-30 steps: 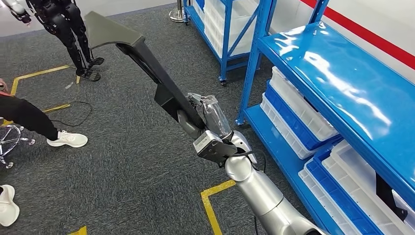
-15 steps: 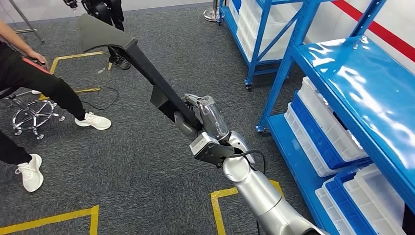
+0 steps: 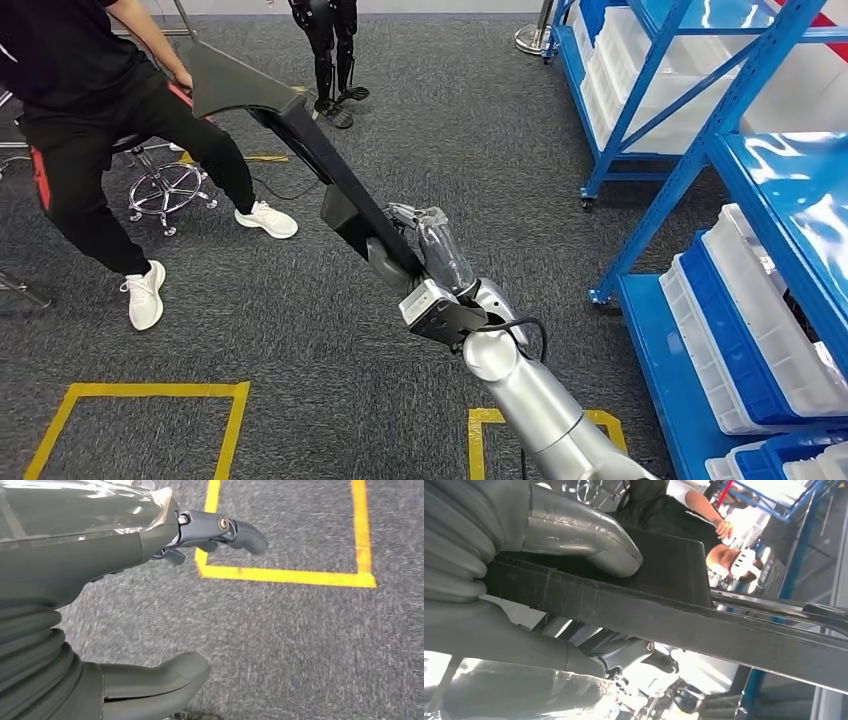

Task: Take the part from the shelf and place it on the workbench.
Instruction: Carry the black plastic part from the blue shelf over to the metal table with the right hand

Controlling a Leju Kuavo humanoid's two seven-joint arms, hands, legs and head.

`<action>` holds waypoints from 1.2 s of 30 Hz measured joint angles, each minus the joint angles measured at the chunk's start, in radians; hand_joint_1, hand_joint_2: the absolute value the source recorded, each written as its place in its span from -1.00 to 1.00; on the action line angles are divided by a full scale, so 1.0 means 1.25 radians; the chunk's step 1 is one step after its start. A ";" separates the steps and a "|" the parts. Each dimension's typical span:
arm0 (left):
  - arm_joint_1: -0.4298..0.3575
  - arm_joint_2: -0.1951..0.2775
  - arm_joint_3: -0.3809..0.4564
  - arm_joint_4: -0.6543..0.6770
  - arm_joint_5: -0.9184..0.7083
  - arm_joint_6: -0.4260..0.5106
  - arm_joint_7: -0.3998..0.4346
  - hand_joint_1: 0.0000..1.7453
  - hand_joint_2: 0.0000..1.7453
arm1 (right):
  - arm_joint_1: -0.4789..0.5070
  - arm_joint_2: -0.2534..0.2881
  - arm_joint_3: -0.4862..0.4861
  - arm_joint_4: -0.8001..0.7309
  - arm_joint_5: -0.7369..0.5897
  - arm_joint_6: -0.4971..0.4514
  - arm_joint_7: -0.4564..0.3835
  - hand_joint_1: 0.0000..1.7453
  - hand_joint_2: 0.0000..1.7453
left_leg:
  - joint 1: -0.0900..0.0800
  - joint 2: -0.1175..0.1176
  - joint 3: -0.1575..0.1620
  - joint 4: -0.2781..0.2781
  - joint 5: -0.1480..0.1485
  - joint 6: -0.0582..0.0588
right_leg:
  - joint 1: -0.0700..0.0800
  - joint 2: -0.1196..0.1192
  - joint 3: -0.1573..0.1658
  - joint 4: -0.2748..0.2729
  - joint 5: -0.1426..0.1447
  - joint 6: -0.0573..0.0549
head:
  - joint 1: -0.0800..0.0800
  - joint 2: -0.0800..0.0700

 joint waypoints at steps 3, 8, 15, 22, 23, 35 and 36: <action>0.006 0.002 0.000 0.000 0.000 0.002 0.002 -1.00 1.00 | 0.010 0.002 -0.003 -0.007 -0.003 -0.001 0.000 1.00 1.00 | 0.003 0.009 -0.010 0.008 -0.006 -0.013 | -0.001 -0.026 0.006 -0.004 0.005 -0.020 | -0.002 0.000; 0.008 0.002 0.000 0.000 0.001 0.010 0.002 -1.00 1.00 | 0.023 0.005 -0.008 -0.019 -0.004 -0.003 -0.001 1.00 1.00 | 0.005 0.106 -0.117 0.221 -0.105 -0.024 | 0.008 -0.079 0.009 -0.007 0.001 -0.039 | -0.008 0.000; 0.009 0.002 0.000 0.000 0.003 0.010 0.001 -1.00 1.00 | 0.029 0.005 -0.011 -0.027 -0.004 -0.003 -0.001 1.00 1.00 | -0.009 0.177 -0.004 0.012 -0.013 -0.004 | 0.023 -0.144 0.022 -0.007 -0.016 -0.029 | -0.006 0.000; 0.010 0.006 0.000 0.000 0.006 -0.017 -0.013 -1.00 1.00 | 0.051 0.001 -0.031 -0.051 -0.005 -0.008 0.000 1.00 1.00 | -0.001 0.097 0.012 -0.008 -0.004 0.019 | 0.017 -0.065 -0.048 0.160 -0.095 -0.024 | -0.002 0.000; 0.011 0.006 0.000 0.000 0.006 -0.022 -0.014 -1.00 1.00 | 0.059 -0.003 -0.037 -0.055 -0.005 -0.009 0.000 1.00 1.00 | 0.000 0.082 0.011 -0.008 -0.004 0.019 | 0.016 -0.058 -0.075 0.206 -0.108 -0.023 | -0.001 0.000; 0.041 0.005 0.000 0.000 0.003 -0.029 -0.017 -1.00 1.00 | 0.103 -0.018 -0.066 -0.097 -0.004 -0.014 -0.002 1.00 1.00 | 0.003 0.050 -0.023 0.050 -0.037 -0.015 | -0.002 -0.043 0.000 0.001 0.007 -0.024 | -0.005 0.000; 0.041 0.003 0.000 0.000 0.003 -0.029 -0.017 -1.00 1.00 | 0.105 -0.018 -0.068 -0.100 -0.004 -0.015 -0.002 1.00 1.00 | 0.003 0.081 -0.045 0.098 -0.064 -0.017 | 0.001 -0.053 0.000 0.000 0.006 -0.029 | -0.006 0.000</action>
